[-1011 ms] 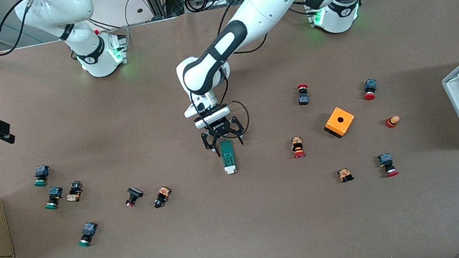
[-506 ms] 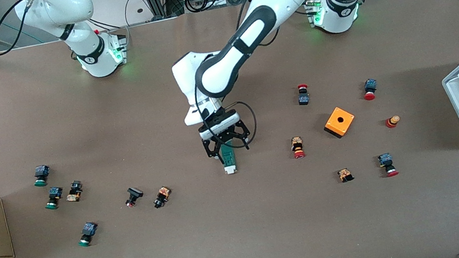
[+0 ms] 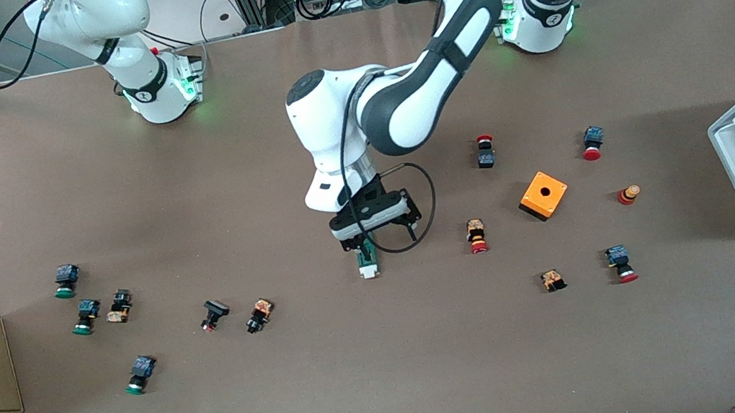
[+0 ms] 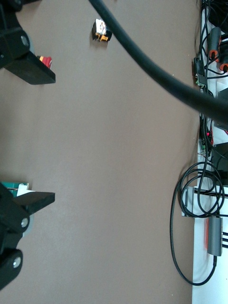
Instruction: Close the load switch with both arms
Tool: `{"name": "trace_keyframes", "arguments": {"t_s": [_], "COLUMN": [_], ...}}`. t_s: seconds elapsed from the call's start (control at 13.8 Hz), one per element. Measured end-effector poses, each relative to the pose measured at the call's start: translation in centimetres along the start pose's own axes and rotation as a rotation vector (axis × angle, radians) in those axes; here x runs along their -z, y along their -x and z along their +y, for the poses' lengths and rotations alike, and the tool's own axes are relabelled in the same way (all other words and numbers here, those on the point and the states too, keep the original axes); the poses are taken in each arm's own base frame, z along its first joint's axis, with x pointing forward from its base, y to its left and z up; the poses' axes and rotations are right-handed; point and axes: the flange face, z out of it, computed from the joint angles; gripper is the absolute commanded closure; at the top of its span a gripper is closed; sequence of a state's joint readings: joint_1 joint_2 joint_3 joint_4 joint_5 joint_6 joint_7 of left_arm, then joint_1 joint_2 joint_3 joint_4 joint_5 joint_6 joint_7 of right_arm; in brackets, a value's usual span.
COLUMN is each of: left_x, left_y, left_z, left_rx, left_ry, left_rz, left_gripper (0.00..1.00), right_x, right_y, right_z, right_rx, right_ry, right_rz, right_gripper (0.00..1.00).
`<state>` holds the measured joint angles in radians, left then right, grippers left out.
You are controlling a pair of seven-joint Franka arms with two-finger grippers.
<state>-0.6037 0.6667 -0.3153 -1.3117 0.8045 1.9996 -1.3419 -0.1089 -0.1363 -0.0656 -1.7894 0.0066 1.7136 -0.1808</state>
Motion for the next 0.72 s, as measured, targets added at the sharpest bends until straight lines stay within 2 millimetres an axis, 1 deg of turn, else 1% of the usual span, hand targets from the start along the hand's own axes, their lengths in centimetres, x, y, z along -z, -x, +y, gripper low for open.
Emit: {"name": "trace_keyframes", "arguments": {"t_s": [0.22, 0.36, 0.51, 0.65, 0.72], "left_x": [0.8, 1.3, 2.0, 2.8, 3.2], "left_y": [-3.9, -7.0, -10.1, -12.7, -13.8], "left_z": [-2.9, -5.5, -8.4, -11.4, -13.0], "left_rx": [-0.071, -0.117, -0.177, -0.209, -0.220], "left_ry": [0.029, 0.059, 0.105, 0.140, 0.151], "left_rz": [-0.067, -0.110, -0.155, -0.192, -0.215], "left_gripper": [0.00, 0.00, 0.00, 0.00, 0.00], "right_x": [-0.1, -0.3, -0.4, -0.1, 0.0], "right_y": [-0.1, -0.3, -0.5, -0.7, -0.7], "right_z": [-0.2, -0.8, -2.3, -4.0, -4.5], "right_rx": [0.006, 0.022, 0.052, 0.084, 0.093], "right_ry": [0.000, -0.001, -0.004, -0.005, -0.006], "right_rz": [-0.002, -0.006, -0.011, -0.009, -0.012], "right_gripper": [0.00, 0.00, 0.00, 0.00, 0.00]}}
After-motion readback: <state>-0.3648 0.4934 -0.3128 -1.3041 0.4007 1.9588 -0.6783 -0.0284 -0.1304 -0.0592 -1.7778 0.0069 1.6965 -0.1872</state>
